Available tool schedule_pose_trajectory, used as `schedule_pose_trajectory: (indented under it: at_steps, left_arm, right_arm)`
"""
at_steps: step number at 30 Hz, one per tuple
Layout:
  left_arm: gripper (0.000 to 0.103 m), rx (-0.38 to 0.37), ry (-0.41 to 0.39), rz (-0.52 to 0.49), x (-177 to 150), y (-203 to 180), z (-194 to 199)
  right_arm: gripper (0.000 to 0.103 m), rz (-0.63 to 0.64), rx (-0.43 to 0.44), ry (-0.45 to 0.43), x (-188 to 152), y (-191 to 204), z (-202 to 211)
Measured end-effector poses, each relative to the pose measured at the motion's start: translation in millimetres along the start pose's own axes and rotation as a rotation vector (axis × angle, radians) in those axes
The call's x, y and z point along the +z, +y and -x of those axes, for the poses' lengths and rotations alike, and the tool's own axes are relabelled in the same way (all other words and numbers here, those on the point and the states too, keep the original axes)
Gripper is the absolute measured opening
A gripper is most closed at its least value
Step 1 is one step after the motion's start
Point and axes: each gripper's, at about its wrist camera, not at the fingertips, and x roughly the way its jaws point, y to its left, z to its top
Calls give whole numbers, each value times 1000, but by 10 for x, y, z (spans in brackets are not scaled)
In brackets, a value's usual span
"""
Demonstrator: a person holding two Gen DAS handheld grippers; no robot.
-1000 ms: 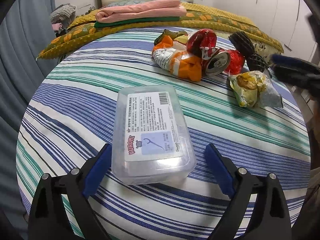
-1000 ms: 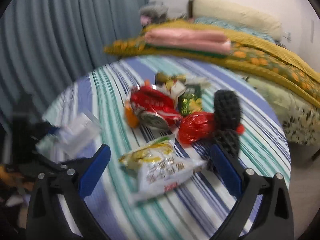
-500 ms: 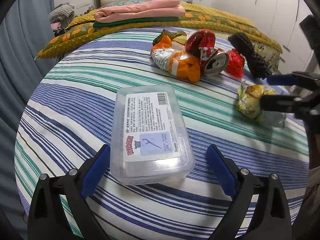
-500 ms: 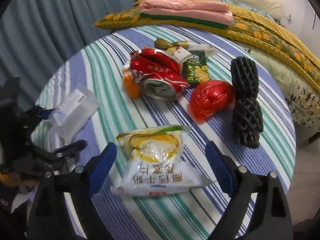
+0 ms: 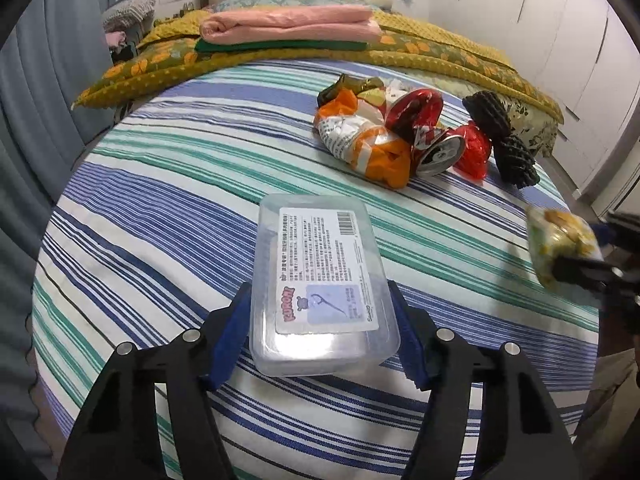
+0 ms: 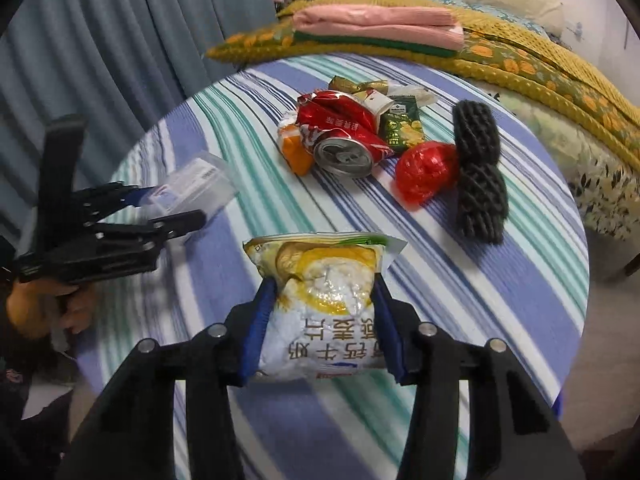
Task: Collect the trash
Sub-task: 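Grasp the white-yellow chip bag with the right gripper while the left holds the box, then carry the box and chip bag to the wastebasket and release both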
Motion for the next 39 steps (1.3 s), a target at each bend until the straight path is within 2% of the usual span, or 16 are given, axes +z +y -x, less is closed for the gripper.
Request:
schedule_pose_trajectory:
  at_steps: [5,9,12,15,17,18,19,23,26,29,36,39]
  left_arm:
    - [63,-37,-13,-16,-110,-202,103]
    - [64,-87,5,-39,-252,-461,136]
    - [65,-77,22,-63,-292,-591,99]
    - [74,-36,36,-74,-248,-628,26]
    - [74,-20,41,-79,-195,-637,-4]
    - [73,-14,49,-85,-172,-648,-25]
    - [64,-10,60,-95,-149,-658,-54]
    - [61,9,60,-129,-109,-737,-82]
    - [61,-42,39,-128,-68,-890,-11]
    - [61,-123,5,-142,6,-1196,120]
    - [61,-342,-22,-224,213,-2310,292]
    - [62,-384,-5,-275,237,-2830,215]
  right_arm:
    - [47,-80,23,-37,-238,-135,160]
    - [47,-128,5,-64,-412,-309,313]
    - [47,-140,-27,-74,-516,-413,406]
    - [47,-151,-34,-78,-585,-486,440]
    - [47,-154,-39,-85,-620,-521,456]
    - [47,-157,-38,-87,-647,-534,465]
    - [47,-162,-35,-90,-668,-556,483]
    - [47,-216,-35,-120,-743,-785,621]
    - [47,-278,-63,-139,-831,-1075,786]
    - [47,-361,-132,-151,-990,-1494,993]
    - [47,-533,-279,-122,-1497,-2294,1190]
    - [47,-594,-347,-112,-1784,-2566,1119]
